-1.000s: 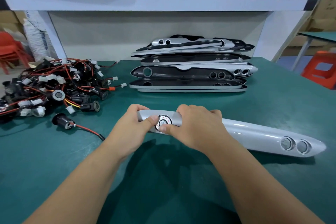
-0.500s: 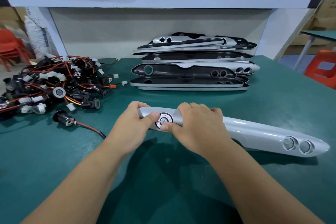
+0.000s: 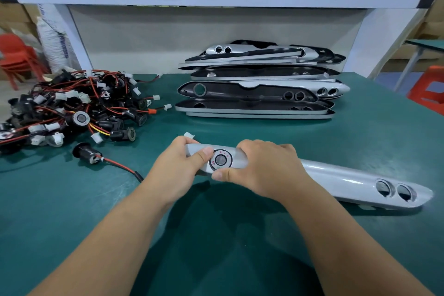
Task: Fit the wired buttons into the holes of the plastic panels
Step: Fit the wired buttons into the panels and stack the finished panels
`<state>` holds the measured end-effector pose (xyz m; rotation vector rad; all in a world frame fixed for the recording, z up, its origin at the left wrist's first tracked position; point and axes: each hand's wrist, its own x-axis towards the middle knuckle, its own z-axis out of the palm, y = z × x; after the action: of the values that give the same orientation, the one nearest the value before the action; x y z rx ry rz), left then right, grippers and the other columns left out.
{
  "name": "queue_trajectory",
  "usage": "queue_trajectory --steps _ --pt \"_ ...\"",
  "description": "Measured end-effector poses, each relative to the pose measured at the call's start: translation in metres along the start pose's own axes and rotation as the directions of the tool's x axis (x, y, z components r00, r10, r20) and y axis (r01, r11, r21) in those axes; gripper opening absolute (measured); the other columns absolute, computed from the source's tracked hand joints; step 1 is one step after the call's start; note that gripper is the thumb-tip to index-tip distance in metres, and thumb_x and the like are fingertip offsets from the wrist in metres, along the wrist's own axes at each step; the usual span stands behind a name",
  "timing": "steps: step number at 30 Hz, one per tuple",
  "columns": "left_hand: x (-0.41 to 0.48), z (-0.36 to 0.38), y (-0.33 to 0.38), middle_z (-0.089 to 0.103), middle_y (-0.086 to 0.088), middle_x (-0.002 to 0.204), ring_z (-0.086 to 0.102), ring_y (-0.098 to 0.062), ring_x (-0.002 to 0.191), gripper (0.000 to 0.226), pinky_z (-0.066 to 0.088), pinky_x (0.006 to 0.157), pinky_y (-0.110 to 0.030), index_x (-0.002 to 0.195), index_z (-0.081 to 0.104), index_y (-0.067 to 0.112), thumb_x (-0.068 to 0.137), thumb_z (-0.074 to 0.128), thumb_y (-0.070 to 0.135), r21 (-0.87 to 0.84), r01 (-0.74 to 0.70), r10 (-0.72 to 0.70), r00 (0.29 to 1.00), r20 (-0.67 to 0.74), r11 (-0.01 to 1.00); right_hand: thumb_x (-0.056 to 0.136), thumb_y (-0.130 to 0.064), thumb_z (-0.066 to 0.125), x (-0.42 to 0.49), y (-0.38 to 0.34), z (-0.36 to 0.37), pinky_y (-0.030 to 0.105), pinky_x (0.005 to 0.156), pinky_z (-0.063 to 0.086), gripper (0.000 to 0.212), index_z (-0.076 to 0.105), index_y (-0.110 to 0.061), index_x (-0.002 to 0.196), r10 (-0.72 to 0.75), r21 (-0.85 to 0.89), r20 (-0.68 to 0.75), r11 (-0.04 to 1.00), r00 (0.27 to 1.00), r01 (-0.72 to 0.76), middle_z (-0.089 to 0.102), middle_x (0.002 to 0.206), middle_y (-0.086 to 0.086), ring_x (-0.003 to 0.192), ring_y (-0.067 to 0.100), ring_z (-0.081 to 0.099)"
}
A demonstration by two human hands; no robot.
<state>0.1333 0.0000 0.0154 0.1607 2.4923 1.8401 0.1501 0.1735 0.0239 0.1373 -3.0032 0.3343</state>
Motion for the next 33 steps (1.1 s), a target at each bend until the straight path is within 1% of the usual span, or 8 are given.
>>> queue_trajectory --steps 9,14,19,23,27,29,31,33 --pt "-0.001 0.0 -0.001 0.069 -0.005 0.092 0.064 -0.027 0.093 0.013 0.047 0.092 -0.051 0.093 0.055 0.025 0.088 0.064 0.031 0.018 -0.055 0.055 0.998 -0.027 0.998 0.061 -0.083 0.051 0.0 -0.004 -0.006 0.036 0.076 0.025 0.058 0.045 -0.029 0.082 0.056 0.068 -0.004 0.996 0.998 -0.056 0.053 0.079 -0.014 0.077 0.009 0.049" --pt "-0.002 -0.001 0.001 0.069 -0.006 0.093 0.064 -0.028 0.094 0.014 0.047 0.093 -0.052 0.093 0.055 0.024 0.087 0.066 0.032 -0.008 -0.064 0.064 0.998 -0.008 0.998 0.062 -0.083 0.05 -0.004 -0.006 -0.007 0.036 0.074 0.025 0.057 0.04 -0.029 0.078 0.036 0.035 -0.072 0.999 0.997 -0.033 0.051 0.076 -0.014 0.076 0.011 0.048" --pt "-0.003 0.0 0.004 0.069 -0.008 0.095 0.062 -0.032 0.098 0.034 0.046 0.095 -0.053 0.093 0.056 0.022 0.07 0.061 0.046 -0.048 -0.056 0.057 0.998 0.026 0.997 0.054 -0.088 0.044 -0.011 -0.001 -0.005 0.036 0.088 0.026 0.068 0.043 -0.031 0.093 -0.019 -0.032 -0.078 0.999 0.997 0.016 0.046 0.084 -0.017 0.087 0.011 0.045" --pt "-0.001 -0.002 0.001 0.068 -0.012 0.096 0.062 -0.035 0.096 0.024 0.046 0.095 -0.054 0.091 0.057 0.025 0.075 0.064 0.041 -0.082 -0.037 0.041 0.998 0.041 0.996 0.052 -0.087 0.05 -0.015 0.003 -0.004 0.033 0.092 0.026 0.086 0.044 -0.033 0.118 -0.091 -0.101 -0.083 0.991 0.992 0.082 0.047 0.099 -0.015 0.103 0.012 0.047" --pt "0.001 -0.003 -0.004 0.067 -0.011 0.093 0.063 -0.029 0.086 0.006 0.047 0.096 -0.054 0.092 0.058 0.017 0.094 0.056 0.021 -0.132 -0.025 0.034 0.997 0.07 0.991 0.059 -0.086 0.04 -0.012 0.008 -0.005 0.03 0.081 0.027 0.074 0.046 -0.036 0.113 -0.094 -0.06 -0.071 0.994 0.993 0.09 0.044 0.09 -0.018 0.087 0.01 0.04" --pt "0.002 -0.004 -0.005 0.069 -0.012 0.093 0.067 -0.033 0.087 0.008 0.051 0.092 -0.047 0.093 0.057 0.015 0.096 0.054 0.021 -0.106 -0.038 0.049 0.994 0.1 0.994 0.06 -0.086 0.03 -0.012 0.01 -0.006 0.031 0.079 0.026 0.067 0.046 -0.037 0.103 -0.085 -0.038 -0.07 0.996 0.994 0.082 0.046 0.084 -0.017 0.083 0.01 0.041" --pt "0.001 -0.004 -0.004 0.071 -0.007 0.085 0.071 -0.028 0.077 0.009 0.057 0.08 -0.031 0.096 0.055 0.012 0.097 0.051 0.02 -0.111 -0.046 0.061 0.989 0.137 0.993 0.06 -0.085 0.025 -0.013 0.01 -0.005 0.031 0.077 0.026 0.06 0.042 -0.038 0.092 -0.078 -0.03 -0.082 0.997 0.994 0.076 0.045 0.077 -0.016 0.08 0.011 0.042" --pt "-0.001 -0.003 -0.002 0.072 -0.004 0.081 0.072 -0.024 0.07 0.01 0.057 0.073 -0.023 0.097 0.052 0.009 0.098 0.05 0.019 -0.121 -0.033 0.051 0.986 0.156 0.992 0.059 -0.086 0.024 -0.014 0.008 -0.003 0.032 0.079 0.027 0.058 0.04 -0.037 0.087 -0.064 -0.037 -0.106 0.998 0.992 0.06 0.044 0.074 -0.016 0.079 0.011 0.043"
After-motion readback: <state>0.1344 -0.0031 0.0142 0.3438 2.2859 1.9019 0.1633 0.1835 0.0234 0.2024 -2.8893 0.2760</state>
